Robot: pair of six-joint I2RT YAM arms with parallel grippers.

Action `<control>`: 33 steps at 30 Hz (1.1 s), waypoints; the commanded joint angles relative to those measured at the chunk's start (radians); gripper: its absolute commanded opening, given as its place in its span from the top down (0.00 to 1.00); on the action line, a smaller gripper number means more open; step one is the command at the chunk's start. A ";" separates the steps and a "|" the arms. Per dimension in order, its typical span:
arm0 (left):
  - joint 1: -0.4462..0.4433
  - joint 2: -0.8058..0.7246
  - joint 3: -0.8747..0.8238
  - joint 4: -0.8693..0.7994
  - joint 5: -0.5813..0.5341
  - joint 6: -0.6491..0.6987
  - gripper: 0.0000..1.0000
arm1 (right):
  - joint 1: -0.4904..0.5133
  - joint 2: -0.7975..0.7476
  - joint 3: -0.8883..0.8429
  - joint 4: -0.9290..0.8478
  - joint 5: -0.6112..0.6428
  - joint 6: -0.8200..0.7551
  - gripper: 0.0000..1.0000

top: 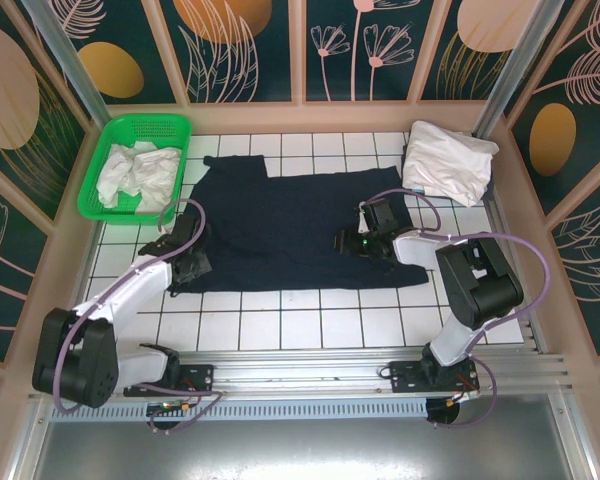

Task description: Fold and stack the t-shirts

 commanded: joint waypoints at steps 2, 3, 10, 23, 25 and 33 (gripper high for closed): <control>-0.003 -0.072 0.025 -0.134 -0.043 -0.062 1.00 | -0.020 0.005 -0.036 -0.074 0.057 -0.003 0.46; -0.002 -0.073 0.014 -0.132 -0.016 -0.067 1.00 | -0.021 0.005 -0.036 -0.073 0.055 -0.005 0.46; -0.006 0.102 0.043 -0.188 -0.002 -0.069 0.96 | -0.023 -0.005 -0.023 -0.084 0.046 -0.013 0.46; -0.020 0.198 0.338 -0.122 -0.002 0.072 0.50 | 0.015 -0.117 0.012 -0.056 0.005 -0.056 0.46; -0.040 0.265 0.383 -0.030 0.106 0.135 0.49 | 0.023 -0.116 0.024 -0.043 0.001 -0.058 0.46; -0.085 0.573 0.492 0.070 0.227 0.231 0.52 | 0.021 -0.089 0.046 -0.049 0.002 -0.046 0.46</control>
